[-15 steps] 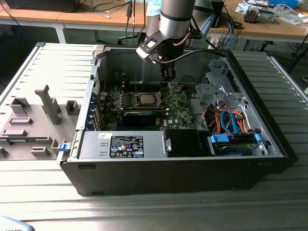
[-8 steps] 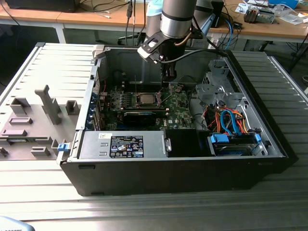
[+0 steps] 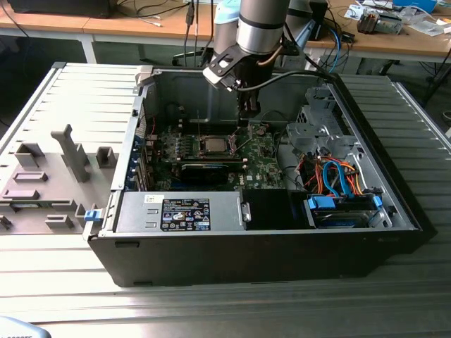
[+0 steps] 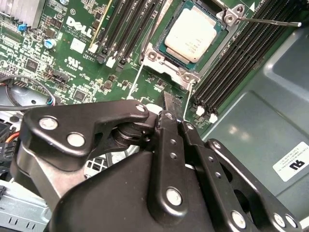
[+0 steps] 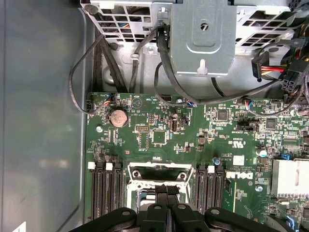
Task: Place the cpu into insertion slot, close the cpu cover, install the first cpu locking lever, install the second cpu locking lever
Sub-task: 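Close the cpu cover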
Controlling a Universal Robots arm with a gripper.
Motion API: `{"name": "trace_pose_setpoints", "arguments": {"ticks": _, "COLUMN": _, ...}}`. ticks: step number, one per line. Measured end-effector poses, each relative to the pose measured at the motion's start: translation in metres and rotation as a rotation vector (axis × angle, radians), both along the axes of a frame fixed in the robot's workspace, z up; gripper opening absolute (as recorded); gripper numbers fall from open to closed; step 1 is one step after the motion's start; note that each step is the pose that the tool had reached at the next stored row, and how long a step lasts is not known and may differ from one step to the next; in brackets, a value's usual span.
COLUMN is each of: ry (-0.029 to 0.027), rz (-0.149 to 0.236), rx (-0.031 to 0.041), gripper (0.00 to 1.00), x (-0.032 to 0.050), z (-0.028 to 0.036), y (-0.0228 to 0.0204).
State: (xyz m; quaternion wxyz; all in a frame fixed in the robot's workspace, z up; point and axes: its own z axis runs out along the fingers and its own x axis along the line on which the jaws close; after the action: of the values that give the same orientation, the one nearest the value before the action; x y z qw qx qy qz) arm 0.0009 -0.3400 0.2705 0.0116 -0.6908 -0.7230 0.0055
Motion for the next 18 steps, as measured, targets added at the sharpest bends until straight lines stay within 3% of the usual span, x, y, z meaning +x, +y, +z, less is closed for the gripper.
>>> {"name": "trace_pose_setpoints", "arguments": {"ticks": 15, "ry": 0.0051, "rz": 0.000, "rx": 0.0007, "gripper": 0.11, "x": 0.0132, "z": 0.0011, "y": 0.0000}}
{"name": "trace_pose_setpoints", "arguments": {"ticks": 18, "ry": 0.0101, "rz": 0.000, "rx": 0.0007, "gripper": 0.11, "x": 0.0258, "z": 0.0011, "y": 0.0000}}
